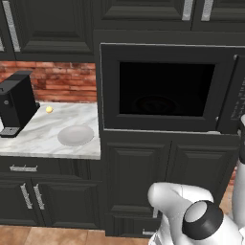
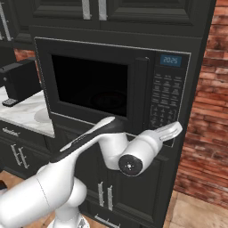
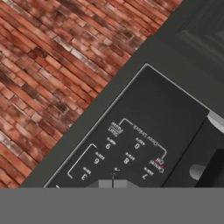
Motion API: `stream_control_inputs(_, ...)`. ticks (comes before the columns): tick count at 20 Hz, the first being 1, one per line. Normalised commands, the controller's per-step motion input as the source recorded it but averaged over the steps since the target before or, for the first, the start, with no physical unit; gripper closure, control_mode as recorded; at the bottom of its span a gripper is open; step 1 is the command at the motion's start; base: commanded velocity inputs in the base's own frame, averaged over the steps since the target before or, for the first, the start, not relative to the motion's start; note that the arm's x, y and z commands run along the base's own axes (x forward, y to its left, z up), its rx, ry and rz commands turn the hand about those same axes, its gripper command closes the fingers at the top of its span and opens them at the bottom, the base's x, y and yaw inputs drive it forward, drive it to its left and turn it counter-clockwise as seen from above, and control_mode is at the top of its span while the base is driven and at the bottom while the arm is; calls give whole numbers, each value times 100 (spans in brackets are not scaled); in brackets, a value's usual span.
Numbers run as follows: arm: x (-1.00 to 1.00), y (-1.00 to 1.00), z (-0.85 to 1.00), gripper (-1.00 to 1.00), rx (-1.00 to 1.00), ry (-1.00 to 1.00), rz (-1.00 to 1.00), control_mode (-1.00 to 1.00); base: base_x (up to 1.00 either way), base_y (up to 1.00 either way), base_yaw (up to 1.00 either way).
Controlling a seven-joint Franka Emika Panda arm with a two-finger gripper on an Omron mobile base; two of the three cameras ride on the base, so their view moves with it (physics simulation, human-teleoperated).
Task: Pick the marshmallow from the counter and place it in the microwave. Then turn on the microwave.
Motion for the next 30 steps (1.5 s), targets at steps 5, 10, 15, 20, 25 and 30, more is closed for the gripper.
stream_control_inputs(5,12,-5,-12,100,3,-3,-1,-100,0,0,0)
stream_control_inputs(10,6,-2,-8,100,3,-1,-1,-100,0,0,0)
stream_control_inputs(15,8,-5,-5,100,3,0,-1,-100,0,0,0)
stream_control_inputs(20,8,-10,-1,100,3,0,-1,-100,0,0,0)
stream_control_inputs(25,8,-10,-1,100,3,0,0,-100,0,0,0)
stream_control_inputs(30,10,-6,-4,100,2,0,0,-100,0,0,0)
